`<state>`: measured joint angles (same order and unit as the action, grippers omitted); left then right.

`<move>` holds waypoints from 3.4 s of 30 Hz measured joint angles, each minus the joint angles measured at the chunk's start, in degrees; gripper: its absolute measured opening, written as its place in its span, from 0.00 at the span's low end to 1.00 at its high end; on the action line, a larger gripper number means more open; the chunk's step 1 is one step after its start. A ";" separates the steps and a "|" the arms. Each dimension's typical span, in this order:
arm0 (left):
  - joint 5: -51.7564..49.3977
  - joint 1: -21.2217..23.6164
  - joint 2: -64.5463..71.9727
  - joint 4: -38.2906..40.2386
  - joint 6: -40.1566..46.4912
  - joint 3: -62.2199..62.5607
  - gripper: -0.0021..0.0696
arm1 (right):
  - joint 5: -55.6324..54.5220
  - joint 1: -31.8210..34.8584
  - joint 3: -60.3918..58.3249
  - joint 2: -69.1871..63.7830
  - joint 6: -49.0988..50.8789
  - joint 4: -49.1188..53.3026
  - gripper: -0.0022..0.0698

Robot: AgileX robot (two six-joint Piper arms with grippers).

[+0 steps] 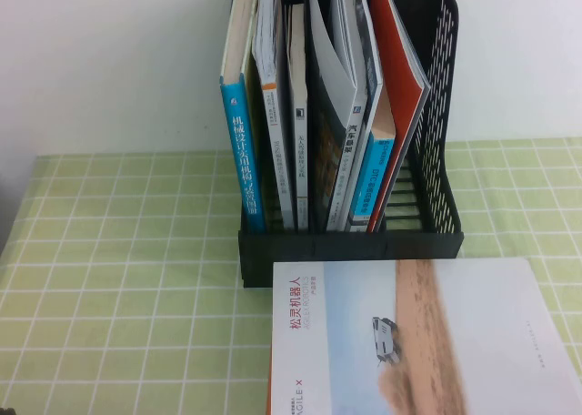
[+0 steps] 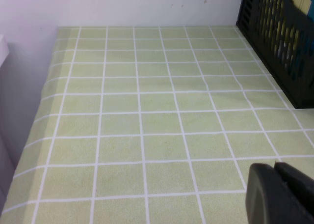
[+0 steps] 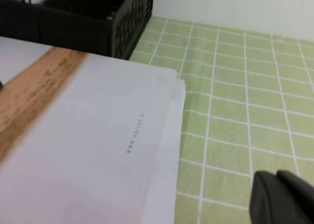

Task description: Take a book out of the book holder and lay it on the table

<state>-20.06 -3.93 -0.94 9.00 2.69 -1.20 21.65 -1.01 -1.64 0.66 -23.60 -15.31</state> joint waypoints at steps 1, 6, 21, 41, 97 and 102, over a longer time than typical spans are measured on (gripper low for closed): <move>0.00 0.00 0.00 0.00 0.00 0.00 0.03 | 0.00 0.00 0.00 0.00 0.00 0.00 0.03; 0.00 0.00 0.00 -0.63 0.00 0.00 0.03 | 0.00 0.00 0.00 0.00 0.00 0.00 0.03; 0.00 0.00 0.00 -0.24 -0.01 0.00 0.03 | -0.08 0.00 0.00 0.00 0.00 0.00 0.03; 0.12 0.00 0.00 0.65 0.10 0.00 0.03 | -0.08 0.00 0.00 0.00 0.00 -3.03 0.03; -4.18 -6.28 29.96 7.93 -3.25 54.80 0.03 | -29.45 0.00 43.00 -23.45 85.45 70.22 0.03; -8.50 -11.92 41.45 13.60 6.38 56.84 0.03 | -27.34 0.00 42.98 -35.04 96.76 92.25 0.03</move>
<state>-28.56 -15.85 40.51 22.60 9.07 55.65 -5.69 -1.01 41.33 -34.37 73.16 76.94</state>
